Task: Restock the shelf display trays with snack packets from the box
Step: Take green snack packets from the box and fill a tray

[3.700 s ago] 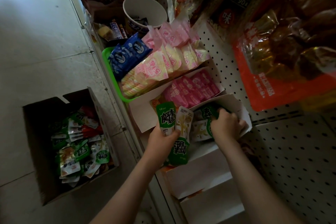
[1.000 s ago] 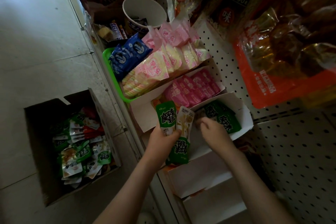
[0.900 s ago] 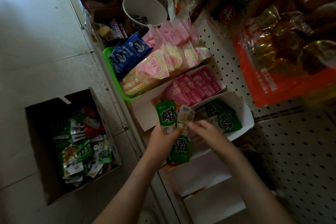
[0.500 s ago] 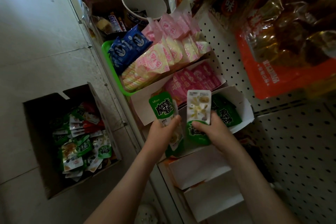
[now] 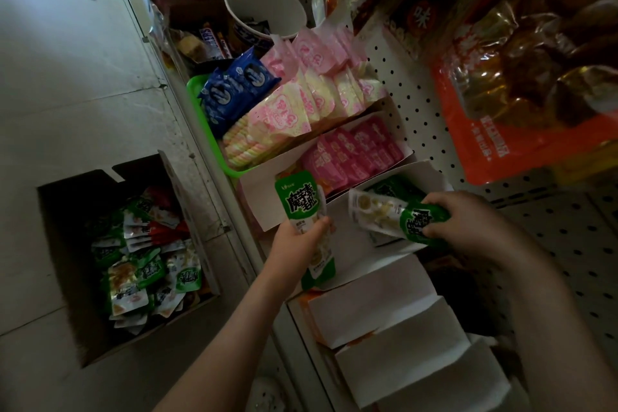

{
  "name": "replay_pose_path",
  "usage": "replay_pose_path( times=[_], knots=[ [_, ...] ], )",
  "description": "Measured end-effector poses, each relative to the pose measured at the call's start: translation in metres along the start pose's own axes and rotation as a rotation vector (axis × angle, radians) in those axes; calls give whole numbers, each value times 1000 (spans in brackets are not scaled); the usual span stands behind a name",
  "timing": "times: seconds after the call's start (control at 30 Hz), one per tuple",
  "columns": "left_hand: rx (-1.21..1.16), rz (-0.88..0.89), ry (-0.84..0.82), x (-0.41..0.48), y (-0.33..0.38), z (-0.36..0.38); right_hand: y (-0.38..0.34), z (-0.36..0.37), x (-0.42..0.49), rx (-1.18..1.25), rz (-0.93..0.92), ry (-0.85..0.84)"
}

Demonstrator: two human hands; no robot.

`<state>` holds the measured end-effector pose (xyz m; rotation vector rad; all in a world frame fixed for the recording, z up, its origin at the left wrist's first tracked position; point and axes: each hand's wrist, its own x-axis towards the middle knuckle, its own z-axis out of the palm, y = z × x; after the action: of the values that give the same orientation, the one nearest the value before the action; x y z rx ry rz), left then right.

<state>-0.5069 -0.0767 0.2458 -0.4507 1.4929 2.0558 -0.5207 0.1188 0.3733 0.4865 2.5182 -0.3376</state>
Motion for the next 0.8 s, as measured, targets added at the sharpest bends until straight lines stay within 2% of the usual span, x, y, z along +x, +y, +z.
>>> replay_pose_path(
  times=[0.2, 0.37, 0.57, 0.67, 0.73, 0.8],
  knots=[
    [35, 39, 11, 0, -1, 2, -4, 36, 27, -38, 45, 89],
    [19, 18, 13, 0, -1, 0, -13, 72, 59, 62, 88, 276],
    [31, 17, 17, 1, -3, 0, -11, 70, 75, 44, 158, 450],
    [35, 16, 22, 1, -4, 0, -8, 71, 76, 46, 167, 453],
    [28, 17, 19, 1, -3, 0, -8, 72, 75, -6, 157, 454],
    [31, 20, 14, 1, -4, 0, -8, 73, 72, -165, 162, 482]
  ],
)
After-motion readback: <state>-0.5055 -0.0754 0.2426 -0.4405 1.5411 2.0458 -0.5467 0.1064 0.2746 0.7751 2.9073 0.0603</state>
